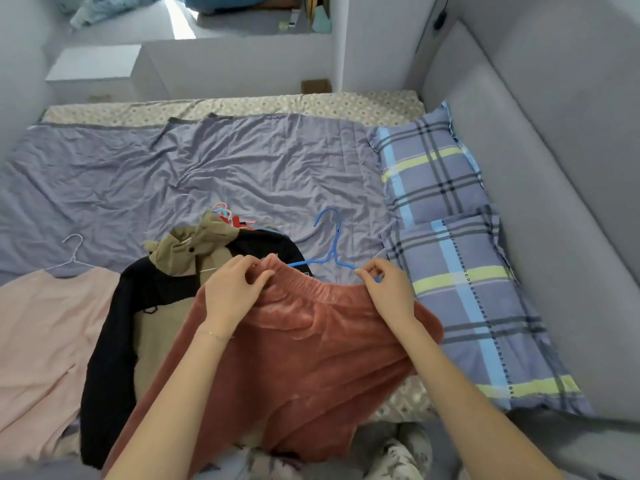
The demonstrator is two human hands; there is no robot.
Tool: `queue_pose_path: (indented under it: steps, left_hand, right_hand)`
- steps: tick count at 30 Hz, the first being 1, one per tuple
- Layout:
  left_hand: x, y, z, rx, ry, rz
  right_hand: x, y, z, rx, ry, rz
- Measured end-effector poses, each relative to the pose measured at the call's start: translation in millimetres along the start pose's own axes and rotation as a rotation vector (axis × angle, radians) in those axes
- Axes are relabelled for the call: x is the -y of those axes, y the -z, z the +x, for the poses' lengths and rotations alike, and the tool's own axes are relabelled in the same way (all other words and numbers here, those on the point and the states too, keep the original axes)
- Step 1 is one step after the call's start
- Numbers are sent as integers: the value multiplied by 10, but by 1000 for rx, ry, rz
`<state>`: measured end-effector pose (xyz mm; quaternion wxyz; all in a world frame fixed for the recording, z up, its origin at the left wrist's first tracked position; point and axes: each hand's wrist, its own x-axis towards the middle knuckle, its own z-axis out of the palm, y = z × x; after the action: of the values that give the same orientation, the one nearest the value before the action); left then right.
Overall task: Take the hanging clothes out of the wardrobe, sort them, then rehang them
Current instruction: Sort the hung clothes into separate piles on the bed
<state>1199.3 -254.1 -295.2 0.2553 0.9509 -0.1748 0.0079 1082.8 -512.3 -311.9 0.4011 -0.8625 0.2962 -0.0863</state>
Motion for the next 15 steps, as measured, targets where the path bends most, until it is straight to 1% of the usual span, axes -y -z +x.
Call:
queue_pose_path:
  steps: [7,15]
  left_hand:
    - [-1527,-306,-560,-94,41,4]
    - [-2962,-787,-721,-86,118,-70]
  right_hand:
    - [-701,1425,1,26,71,12]
    - [-1294,2771,196,-69,83,-32]
